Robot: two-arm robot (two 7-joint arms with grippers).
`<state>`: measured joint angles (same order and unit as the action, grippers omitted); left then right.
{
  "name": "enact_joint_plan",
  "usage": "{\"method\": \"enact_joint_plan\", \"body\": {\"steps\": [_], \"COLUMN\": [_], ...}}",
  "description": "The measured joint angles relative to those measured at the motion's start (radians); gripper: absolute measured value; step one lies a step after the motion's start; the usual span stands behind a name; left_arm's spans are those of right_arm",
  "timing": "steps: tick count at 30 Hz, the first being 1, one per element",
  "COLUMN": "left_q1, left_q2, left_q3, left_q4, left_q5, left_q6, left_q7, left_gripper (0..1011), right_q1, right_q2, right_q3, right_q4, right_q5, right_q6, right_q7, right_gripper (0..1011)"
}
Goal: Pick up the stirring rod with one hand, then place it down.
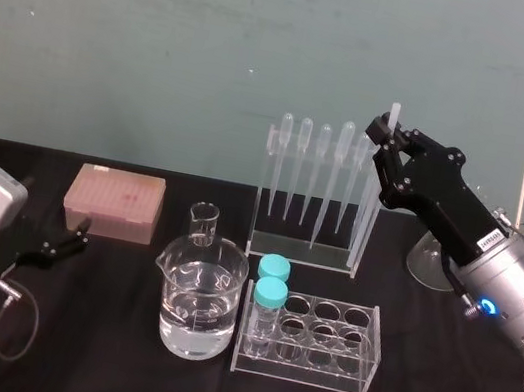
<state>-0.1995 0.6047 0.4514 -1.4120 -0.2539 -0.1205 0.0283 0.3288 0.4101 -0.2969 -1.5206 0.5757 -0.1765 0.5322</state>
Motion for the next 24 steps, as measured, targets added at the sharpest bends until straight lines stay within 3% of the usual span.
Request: {"method": "enact_joint_plan", "body": {"steps": [24], "left_q1": [0.0], "left_q2": [0.0], "left_q3": [0.0], "left_q4": [0.0], "left_q5": [0.0], "left_q6": [0.0], "left_q7": [0.0], "left_gripper": [1000], "right_q1": [-0.005], "right_q2": [-0.001], "right_q3": [-0.004], "right_q4": [-0.001], "right_q5": [0.0], "right_q6": [0.001], "right_q7": [0.0], "right_gripper": [67]}}
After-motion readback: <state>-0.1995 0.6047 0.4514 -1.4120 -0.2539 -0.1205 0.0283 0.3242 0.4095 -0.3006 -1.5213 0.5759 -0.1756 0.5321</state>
